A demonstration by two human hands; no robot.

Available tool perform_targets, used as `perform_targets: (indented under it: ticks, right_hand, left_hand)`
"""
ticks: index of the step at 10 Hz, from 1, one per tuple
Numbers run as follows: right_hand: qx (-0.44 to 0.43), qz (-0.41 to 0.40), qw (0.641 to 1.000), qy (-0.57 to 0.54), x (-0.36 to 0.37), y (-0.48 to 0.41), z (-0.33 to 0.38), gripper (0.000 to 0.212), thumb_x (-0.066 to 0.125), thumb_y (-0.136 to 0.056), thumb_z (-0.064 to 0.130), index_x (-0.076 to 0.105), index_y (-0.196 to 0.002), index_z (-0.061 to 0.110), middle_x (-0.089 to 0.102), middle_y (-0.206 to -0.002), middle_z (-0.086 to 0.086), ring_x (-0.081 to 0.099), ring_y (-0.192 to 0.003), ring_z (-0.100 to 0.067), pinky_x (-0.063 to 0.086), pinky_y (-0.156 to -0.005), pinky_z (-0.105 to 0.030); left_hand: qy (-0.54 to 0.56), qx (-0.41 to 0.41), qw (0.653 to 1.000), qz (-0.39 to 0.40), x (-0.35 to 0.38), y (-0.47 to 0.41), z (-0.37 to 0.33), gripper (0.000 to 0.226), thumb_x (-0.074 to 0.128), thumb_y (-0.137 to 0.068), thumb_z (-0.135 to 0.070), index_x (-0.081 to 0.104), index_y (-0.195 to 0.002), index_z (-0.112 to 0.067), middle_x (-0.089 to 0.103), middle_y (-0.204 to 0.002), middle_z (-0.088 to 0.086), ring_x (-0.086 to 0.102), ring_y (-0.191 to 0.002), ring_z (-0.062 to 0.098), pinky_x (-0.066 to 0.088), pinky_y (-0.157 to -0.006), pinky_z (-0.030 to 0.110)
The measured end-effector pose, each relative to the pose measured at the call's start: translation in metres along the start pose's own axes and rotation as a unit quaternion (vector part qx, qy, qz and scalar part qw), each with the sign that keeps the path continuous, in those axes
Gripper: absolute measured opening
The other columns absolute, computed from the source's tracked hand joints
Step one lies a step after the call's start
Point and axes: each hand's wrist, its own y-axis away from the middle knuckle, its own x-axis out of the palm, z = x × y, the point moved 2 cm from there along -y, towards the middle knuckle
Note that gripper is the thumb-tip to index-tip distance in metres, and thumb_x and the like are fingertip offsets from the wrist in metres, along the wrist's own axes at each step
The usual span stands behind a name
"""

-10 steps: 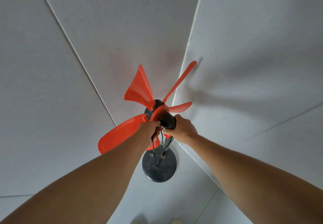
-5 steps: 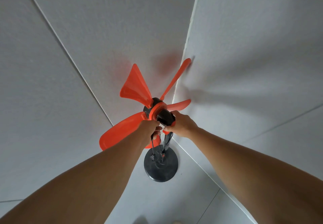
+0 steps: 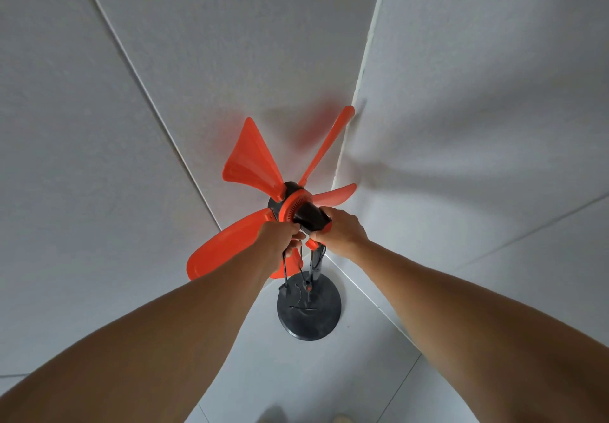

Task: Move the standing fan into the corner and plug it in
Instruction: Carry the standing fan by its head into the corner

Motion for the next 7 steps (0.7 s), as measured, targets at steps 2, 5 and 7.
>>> perform_targets:
  ticks: [2,5,7]
  right_hand:
    - [0.015,0.003,1.0,-0.003,0.0,-0.005,0.003,0.045,0.07,-0.084,0.034,0.059,-0.123,0.015,0.073,-0.106,-0.006,0.063,-0.085,-0.02,0.05,-0.077,-0.028]
    - [0.037,0.054,0.997,0.037,-0.021,0.008,0.0,0.055,0.073,-0.083,0.025,0.049,-0.131,0.012,0.068,-0.12,-0.01,0.065,-0.108,-0.032,0.046,-0.084,-0.032]
    - [0.032,0.041,0.998,0.035,-0.039,0.037,0.01,0.054,0.074,-0.084,0.032,0.054,-0.128,0.009,0.068,-0.12,-0.011,0.064,-0.109,-0.031,0.042,-0.081,-0.028]
  left_hand:
    - [-0.018,0.013,0.999,0.024,-0.002,0.007,0.001,0.009,0.054,-0.092,-0.007,0.062,-0.09,-0.004,0.066,-0.073,0.005,0.054,-0.055,0.013,0.037,-0.05,0.022]
    - [-0.15,0.059,0.986,0.05,-0.003,0.033,-0.011,0.032,0.051,-0.095,-0.011,0.059,-0.121,0.008,0.068,-0.115,0.025,0.069,-0.075,0.026,0.051,-0.052,0.021]
    - [-0.233,0.105,0.964,0.071,-0.01,0.059,-0.018,0.026,0.053,-0.095,-0.008,0.064,-0.116,0.005,0.071,-0.111,0.021,0.072,-0.093,0.026,0.051,-0.047,0.01]
